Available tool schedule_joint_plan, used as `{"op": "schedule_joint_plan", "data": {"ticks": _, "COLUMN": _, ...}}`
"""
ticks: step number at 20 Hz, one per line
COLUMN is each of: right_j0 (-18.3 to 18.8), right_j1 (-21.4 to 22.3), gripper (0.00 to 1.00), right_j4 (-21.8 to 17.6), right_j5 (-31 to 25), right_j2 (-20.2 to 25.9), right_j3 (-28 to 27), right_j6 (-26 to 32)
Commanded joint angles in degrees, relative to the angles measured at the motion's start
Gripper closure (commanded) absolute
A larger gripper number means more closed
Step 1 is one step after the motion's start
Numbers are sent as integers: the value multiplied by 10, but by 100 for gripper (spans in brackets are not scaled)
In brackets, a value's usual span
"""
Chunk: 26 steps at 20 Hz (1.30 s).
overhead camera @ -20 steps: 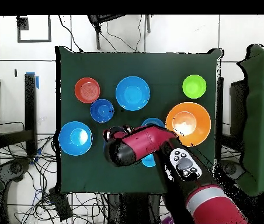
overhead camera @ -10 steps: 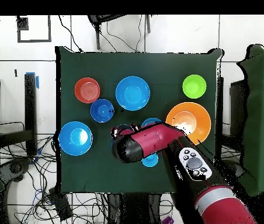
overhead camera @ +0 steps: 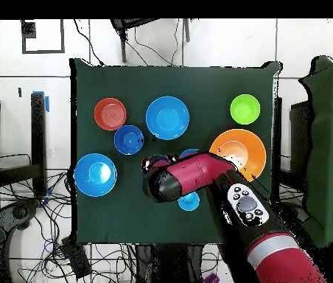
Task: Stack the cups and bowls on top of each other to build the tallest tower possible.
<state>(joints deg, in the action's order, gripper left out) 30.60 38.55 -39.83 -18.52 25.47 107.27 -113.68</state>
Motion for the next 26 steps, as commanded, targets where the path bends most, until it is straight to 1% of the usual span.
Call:
{"op": "schedule_joint_plan", "data": {"ticks": 1, "right_j0": 5, "right_j1": -43, "gripper": 0, "right_j4": -50, "right_j5": -53, "right_j2": 35, "right_j3": -36, "right_j6": 108}}
{"op": "schedule_joint_plan", "data": {"ticks": 4, "right_j0": 6, "right_j1": -64, "gripper": 0, "right_j4": -52, "right_j5": -41, "right_j2": 36, "right_j3": -38, "right_j6": 99}}
{"op": "schedule_joint_plan", "data": {"ticks": 8, "right_j0": -10, "right_j1": -105, "gripper": 0, "right_j4": -61, "right_j5": -11, "right_j2": 20, "right_j3": -58, "right_j6": 69}}
{"op": "schedule_joint_plan", "data": {"ticks": 11, "right_j0": -11, "right_j1": -111, "gripper": 0, "right_j4": -64, "right_j5": -6, "right_j2": 20, "right_j3": -58, "right_j6": 64}}
{"op": "schedule_joint_plan", "data": {"ticks": 16, "right_j0": 4, "right_j1": -84, "gripper": 0, "right_j4": -61, "right_j5": -16, "right_j2": 32, "right_j3": -26, "right_j6": 72}}
{"op": "schedule_joint_plan", "data": {"ticks": 19, "right_j0": 11, "right_j1": -58, "gripper": 0, "right_j4": -51, "right_j5": -29, "right_j2": 41, "right_j3": -9, "right_j6": 78}}
{"op": "schedule_joint_plan", "data": {"ticks": 21, "right_j0": 15, "right_j1": -25, "gripper": 0, "right_j4": -37, "right_j5": -44, "right_j2": 51, "right_j3": 9, "right_j6": 83}}
{"op": "schedule_joint_plan", "data": {"ticks": 22, "right_j0": 16, "right_j1": -2, "gripper": 0, "right_j4": -27, "right_j5": -57, "right_j2": 58, "right_j3": 21, "right_j6": 89}}
{"op": "schedule_joint_plan", "data": {"ticks": 24, "right_j0": 23, "right_j1": 27, "gripper": 0, "right_j4": -11, "right_j5": -84, "right_j2": 72, "right_j3": 31, "right_j6": 107}}
{"op": "schedule_joint_plan", "data": {"ticks": 26, "right_j0": 25, "right_j1": 43, "gripper": 0, "right_j4": -4, "right_j5": -96, "right_j2": 78, "right_j3": 37, "right_j6": 111}}
